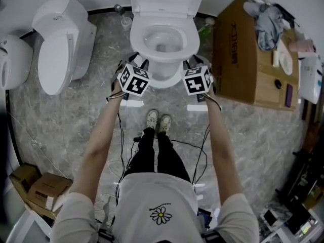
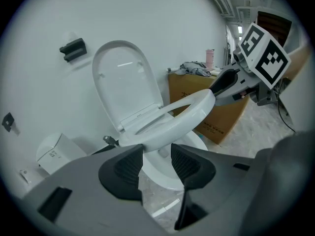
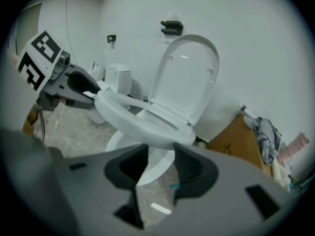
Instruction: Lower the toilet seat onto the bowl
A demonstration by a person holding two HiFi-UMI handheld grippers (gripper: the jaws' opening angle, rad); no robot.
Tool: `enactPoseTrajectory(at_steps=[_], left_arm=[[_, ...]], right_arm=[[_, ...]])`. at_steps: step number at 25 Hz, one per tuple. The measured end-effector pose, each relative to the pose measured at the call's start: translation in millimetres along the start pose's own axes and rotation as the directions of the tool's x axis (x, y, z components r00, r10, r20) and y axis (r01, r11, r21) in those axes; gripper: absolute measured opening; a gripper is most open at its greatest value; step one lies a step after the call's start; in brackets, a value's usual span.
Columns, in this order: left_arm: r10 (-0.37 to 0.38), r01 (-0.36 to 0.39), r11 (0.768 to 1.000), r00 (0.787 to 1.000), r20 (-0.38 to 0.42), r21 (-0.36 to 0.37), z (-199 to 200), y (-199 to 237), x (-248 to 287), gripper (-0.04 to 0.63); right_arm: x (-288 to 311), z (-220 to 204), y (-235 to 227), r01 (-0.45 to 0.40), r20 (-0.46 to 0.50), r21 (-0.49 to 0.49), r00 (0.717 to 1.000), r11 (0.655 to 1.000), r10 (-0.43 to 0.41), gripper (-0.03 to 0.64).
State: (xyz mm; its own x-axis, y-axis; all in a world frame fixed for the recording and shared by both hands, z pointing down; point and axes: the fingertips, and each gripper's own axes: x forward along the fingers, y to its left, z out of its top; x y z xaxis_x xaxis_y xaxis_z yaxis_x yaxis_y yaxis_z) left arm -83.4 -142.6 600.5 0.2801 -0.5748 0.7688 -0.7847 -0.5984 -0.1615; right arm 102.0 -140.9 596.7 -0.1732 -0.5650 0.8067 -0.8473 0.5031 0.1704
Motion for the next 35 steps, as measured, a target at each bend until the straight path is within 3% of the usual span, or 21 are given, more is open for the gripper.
enactPoseTrajectory(at_steps=[5,22,31,35], left_arm=[[-0.030,0.029,0.999,0.998,-0.047,-0.013,-24,-14,7,0.201],[-0.096,0.100,0.995,0.976,-0.194,0.010,-105,-55,41,0.204],[-0.151,0.162,0.987,0.946,-0.286,0.016,-150,-75,67,0.204],[-0.183,0.186,0.982,0.933,-0.309,-0.021,-167,-82,80,0.204]], right_arm=[[7,-24,17,-0.061,-0.054,-0.012,0.997,0.998,0.061,0.181],[45,-102,54,-0.105,-0.192,-0.072,0.977,0.992,0.089,0.195],[73,-146,73,-0.156,-0.279,-0.103,0.953,0.982,0.122,0.196],[88,-162,81,-0.163,-0.305,-0.100,0.944,0.981,0.126,0.196]])
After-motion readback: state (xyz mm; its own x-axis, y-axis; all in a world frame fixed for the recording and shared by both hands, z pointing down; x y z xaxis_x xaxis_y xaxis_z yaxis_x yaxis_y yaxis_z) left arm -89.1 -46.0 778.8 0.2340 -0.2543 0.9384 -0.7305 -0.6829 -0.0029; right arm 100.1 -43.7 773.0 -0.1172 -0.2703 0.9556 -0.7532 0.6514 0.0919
